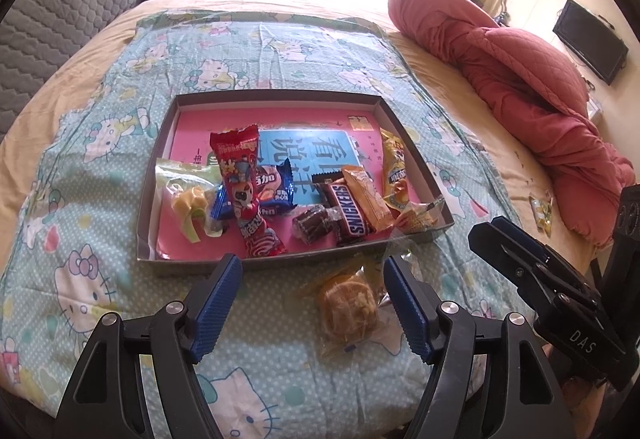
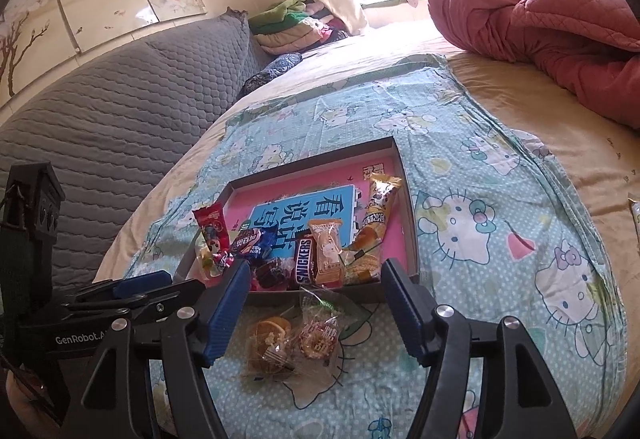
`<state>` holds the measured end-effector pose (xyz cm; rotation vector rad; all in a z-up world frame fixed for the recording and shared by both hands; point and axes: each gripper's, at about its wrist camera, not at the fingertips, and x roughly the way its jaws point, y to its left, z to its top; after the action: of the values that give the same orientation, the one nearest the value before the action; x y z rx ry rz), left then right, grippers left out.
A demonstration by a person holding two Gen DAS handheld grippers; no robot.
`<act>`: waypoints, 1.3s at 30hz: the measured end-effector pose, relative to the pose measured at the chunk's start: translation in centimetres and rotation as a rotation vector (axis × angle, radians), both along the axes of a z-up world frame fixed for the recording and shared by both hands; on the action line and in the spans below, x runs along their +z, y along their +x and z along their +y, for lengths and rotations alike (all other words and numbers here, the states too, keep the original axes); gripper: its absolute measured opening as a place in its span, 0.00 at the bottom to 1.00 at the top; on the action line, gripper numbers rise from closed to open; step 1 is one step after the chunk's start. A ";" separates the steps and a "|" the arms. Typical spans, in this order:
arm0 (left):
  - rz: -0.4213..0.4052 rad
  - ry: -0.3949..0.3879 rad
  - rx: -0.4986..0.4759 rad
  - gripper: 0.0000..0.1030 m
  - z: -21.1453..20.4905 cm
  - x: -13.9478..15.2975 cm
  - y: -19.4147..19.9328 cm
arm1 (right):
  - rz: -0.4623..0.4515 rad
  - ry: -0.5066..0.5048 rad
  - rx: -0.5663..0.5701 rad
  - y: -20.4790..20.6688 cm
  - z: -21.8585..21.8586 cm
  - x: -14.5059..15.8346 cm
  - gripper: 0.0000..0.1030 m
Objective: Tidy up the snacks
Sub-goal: 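Grasp the clear-wrapped round cake with the left gripper while the right gripper grasps the red-labelled cake bag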
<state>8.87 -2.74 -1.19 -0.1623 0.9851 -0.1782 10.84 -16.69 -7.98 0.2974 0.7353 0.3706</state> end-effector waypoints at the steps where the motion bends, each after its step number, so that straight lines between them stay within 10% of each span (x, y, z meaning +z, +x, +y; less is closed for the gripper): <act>1: 0.005 -0.002 -0.001 0.73 0.1 -0.1 -0.1 | 0.010 -0.001 -0.002 -0.1 0.0 -0.1 0.65; 29: 0.141 -0.042 -0.040 0.73 0.3 -6.1 -0.9 | 0.337 0.111 0.025 1.6 1.7 -7.5 0.65; 39: 0.181 -0.110 -0.051 0.73 -0.7 -7.5 0.4 | 0.293 0.120 0.044 2.3 1.2 -7.2 0.36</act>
<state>9.23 -3.45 -8.72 -0.2577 1.1604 -0.2684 13.15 -15.52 -15.16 0.4550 1.0101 0.4187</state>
